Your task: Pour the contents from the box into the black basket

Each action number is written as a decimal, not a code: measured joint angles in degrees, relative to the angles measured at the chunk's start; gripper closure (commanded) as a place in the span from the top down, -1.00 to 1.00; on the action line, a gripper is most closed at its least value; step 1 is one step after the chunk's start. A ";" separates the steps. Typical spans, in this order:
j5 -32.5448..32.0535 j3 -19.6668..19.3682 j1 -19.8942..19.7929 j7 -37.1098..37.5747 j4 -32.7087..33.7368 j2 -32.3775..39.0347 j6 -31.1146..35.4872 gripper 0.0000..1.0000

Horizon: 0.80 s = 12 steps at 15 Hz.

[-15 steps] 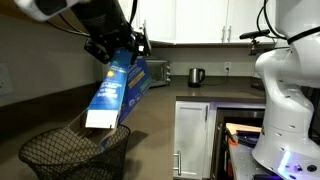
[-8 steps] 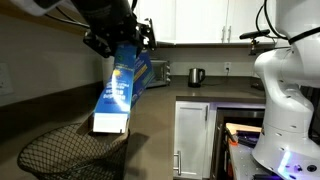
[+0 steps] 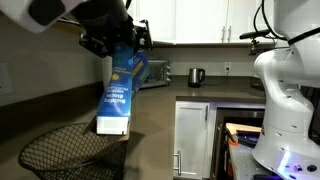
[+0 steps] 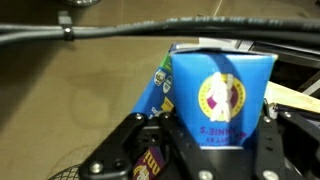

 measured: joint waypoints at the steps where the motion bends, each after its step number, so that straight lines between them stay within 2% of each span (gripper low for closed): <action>1: -0.62 0.00 0.00 0.00 0.06 0.37 -0.03 -0.70; 5: -1.60 0.11 0.01 0.00 0.29 1.00 -0.03 -0.57; 6: -1.60 0.23 0.03 0.00 0.41 1.00 -0.03 -0.69; 7: -1.60 0.42 0.05 0.00 0.59 0.99 -0.04 -0.66; 9: -1.60 0.93 0.12 0.00 0.94 0.99 -0.04 -0.42; 12: -1.60 1.66 0.60 0.00 1.39 0.99 -0.04 -0.37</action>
